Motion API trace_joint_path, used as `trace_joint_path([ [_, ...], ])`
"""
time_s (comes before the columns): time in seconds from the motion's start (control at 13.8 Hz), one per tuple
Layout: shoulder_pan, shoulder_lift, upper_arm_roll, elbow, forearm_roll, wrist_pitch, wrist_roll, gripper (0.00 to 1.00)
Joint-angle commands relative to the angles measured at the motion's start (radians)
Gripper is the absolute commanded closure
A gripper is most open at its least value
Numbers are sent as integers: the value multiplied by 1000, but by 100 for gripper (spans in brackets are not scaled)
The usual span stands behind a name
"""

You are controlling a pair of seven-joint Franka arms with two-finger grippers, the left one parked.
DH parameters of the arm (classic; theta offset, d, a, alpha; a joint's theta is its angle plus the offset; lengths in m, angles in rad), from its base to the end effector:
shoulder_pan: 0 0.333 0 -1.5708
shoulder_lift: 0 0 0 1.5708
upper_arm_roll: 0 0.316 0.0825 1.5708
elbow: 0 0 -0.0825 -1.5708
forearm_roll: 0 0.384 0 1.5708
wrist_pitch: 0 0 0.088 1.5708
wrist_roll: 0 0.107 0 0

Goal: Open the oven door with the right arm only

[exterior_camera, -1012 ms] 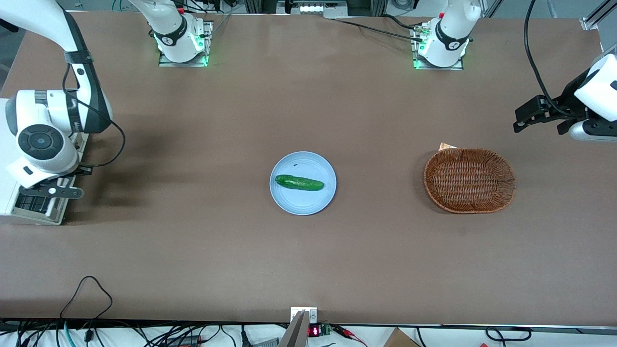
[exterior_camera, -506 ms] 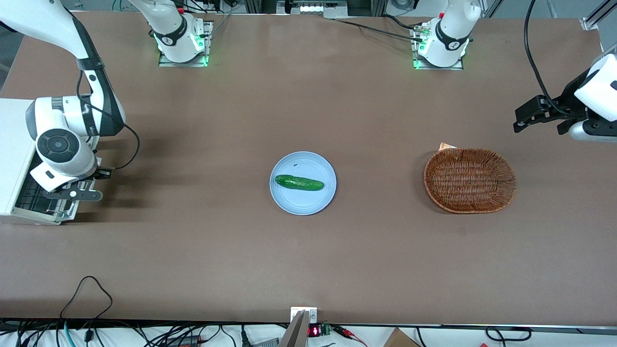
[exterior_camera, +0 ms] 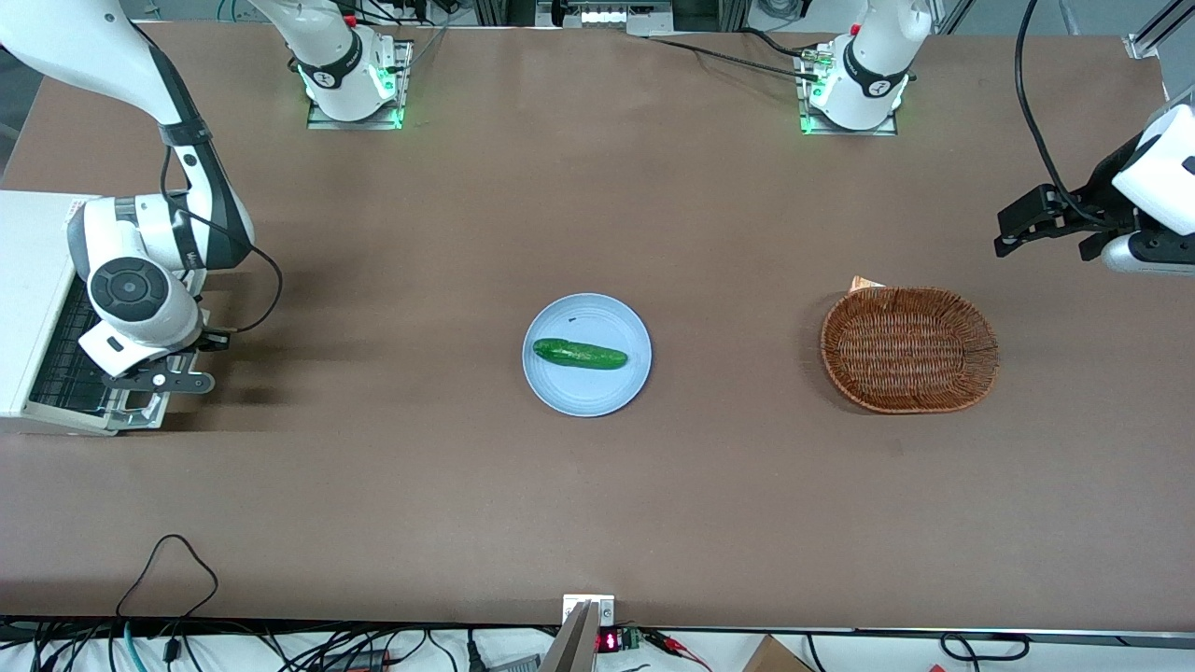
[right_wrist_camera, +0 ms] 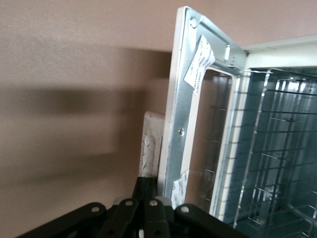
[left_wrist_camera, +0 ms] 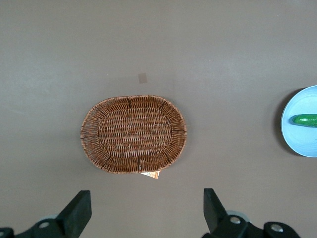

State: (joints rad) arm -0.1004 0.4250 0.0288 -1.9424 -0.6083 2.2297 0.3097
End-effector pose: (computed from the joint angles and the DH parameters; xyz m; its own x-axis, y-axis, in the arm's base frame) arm 0.6064 -0.0617 0.2557 0.9967 0.0103 -0.0809 0.0446 -0.8992 0.4352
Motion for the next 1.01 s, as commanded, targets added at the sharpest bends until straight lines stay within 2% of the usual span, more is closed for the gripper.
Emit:
trace_joint_path([
  [0.0,-24,43,-32,2,-28,25,-1,100],
  [0.94,-24,124,-32,8,-28,82,28,100],
])
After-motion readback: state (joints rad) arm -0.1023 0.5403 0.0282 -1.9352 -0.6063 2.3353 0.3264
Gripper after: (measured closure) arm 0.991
